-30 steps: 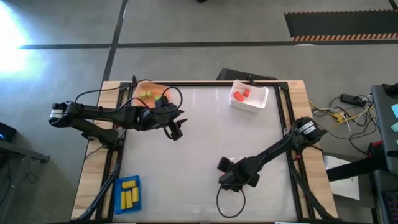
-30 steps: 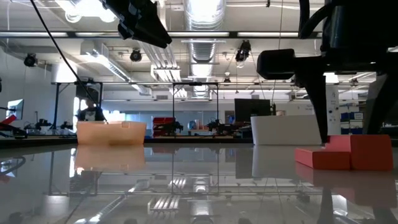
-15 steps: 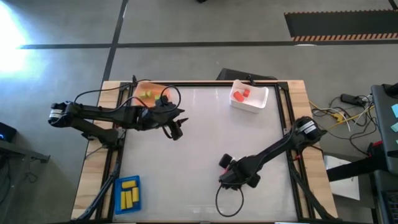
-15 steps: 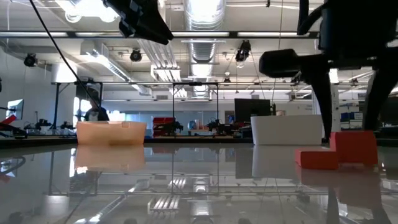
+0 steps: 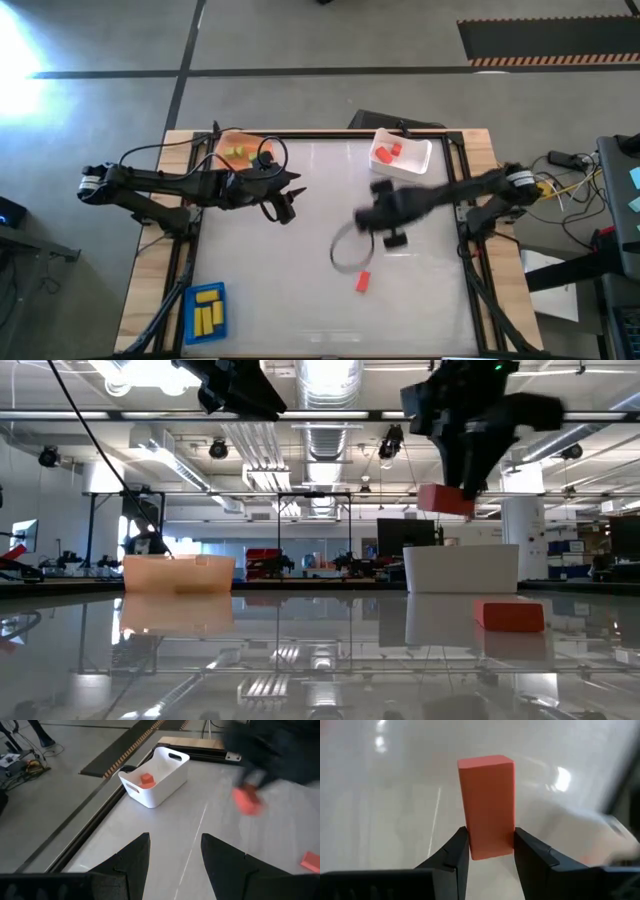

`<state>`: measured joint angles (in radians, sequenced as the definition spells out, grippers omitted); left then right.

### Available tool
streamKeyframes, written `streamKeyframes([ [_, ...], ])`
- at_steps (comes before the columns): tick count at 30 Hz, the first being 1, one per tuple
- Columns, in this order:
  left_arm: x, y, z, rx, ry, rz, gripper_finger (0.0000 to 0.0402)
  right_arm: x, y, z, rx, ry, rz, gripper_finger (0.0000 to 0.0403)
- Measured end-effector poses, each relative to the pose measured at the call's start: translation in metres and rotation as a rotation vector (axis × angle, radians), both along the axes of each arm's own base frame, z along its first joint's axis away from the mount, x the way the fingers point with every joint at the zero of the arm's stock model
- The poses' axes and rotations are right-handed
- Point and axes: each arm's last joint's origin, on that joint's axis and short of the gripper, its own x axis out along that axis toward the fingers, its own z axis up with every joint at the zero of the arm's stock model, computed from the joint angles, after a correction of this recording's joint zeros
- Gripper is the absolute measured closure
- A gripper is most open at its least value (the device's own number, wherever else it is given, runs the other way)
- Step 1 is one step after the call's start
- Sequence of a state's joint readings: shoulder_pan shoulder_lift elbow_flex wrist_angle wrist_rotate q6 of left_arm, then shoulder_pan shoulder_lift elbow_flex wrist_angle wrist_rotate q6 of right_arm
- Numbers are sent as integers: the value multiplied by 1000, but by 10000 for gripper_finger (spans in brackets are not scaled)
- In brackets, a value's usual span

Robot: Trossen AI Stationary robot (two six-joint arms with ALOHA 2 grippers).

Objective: Sort & place blocks by color
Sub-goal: Put the right orange rectangular block into the white bin, then put the orange rectangular block into the white bin

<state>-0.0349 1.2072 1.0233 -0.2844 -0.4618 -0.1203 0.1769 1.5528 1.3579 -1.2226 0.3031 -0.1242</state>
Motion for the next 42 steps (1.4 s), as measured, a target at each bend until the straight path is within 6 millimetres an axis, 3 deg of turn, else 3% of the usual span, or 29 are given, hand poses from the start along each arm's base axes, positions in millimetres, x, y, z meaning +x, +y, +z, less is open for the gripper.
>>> streamKeyframes([
  [4,0,0,0,-2,0,1,240,-11,-64,21,-26,-66,-228,292],
  [9,0,0,0,-2,0,1,240,-34,-146,28,-20,-91,-486,292],
  [14,0,0,1,2,-1,-1,240,-57,-214,16,81,-77,-605,292],
  [19,0,0,1,2,-9,-1,240,-70,-260,-4,162,-117,-670,292],
  [28,0,0,1,3,-9,-1,240,-72,-295,-48,216,-28,-697,292],
  [35,1,0,1,3,-13,-1,240,-71,-301,-60,222,-5,-689,290],
  [42,1,0,1,3,-13,-1,240,-72,-300,-55,215,-20,-695,185],
])
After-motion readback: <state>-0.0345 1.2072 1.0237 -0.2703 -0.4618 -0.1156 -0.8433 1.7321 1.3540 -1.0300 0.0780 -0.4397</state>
